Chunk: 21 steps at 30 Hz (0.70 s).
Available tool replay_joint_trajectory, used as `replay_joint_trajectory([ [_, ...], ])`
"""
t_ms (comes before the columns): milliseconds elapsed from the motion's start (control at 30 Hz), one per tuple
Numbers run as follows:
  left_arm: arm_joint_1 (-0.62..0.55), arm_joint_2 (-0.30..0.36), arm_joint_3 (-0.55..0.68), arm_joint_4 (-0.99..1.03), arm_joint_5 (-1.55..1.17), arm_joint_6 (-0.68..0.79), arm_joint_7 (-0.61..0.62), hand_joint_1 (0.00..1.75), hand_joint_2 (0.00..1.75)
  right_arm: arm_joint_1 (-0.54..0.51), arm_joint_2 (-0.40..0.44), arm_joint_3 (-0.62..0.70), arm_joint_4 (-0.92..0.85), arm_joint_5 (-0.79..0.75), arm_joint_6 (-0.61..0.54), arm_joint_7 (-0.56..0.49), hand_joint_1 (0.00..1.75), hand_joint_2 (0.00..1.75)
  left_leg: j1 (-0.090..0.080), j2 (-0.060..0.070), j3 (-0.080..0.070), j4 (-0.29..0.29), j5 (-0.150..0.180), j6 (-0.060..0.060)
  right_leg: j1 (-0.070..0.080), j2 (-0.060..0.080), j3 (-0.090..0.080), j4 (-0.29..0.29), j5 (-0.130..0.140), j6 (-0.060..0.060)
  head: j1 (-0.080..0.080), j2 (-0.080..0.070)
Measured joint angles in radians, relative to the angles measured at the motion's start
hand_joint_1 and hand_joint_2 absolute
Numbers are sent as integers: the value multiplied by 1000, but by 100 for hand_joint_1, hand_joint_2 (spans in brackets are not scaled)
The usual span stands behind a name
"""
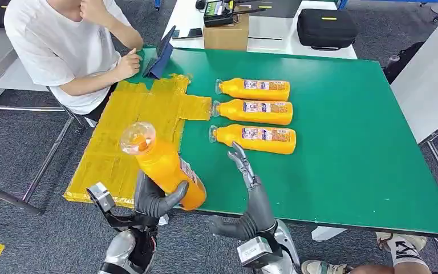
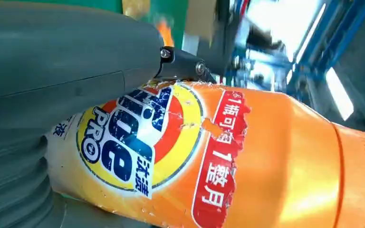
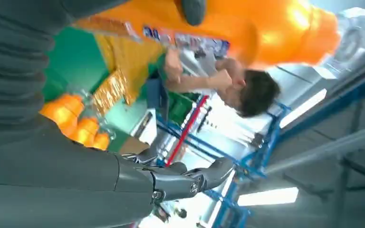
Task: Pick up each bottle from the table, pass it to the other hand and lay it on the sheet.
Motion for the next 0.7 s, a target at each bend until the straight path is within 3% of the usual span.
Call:
replay_joint_trajectory([
  [100,-10,13,17,-7,-281,246,-30,175,175,11,-14,3,-83,-54,-116,-8,0,0,0,0,0,0,0,0,0,0,0,0,0,0,0,0],
  [233,-37,34,48,0,-476,371,-14,175,175,10,-45,6,-218,-131,-225,-12,0,0,0,0,0,0,0,0,0,0,0,0,0,0,1,0],
  [400,-96,82,47,84,-801,495,72,175,175,9,-65,13,-312,-201,-185,-12,0,0,0,1,0,0,0,0,0,0,0,0,0,0,0,0],
  [700,-209,160,12,297,-985,454,119,175,175,-3,-68,19,-327,-220,-71,-12,0,0,0,0,0,0,1,0,0,0,0,0,0,0,0,0],
])
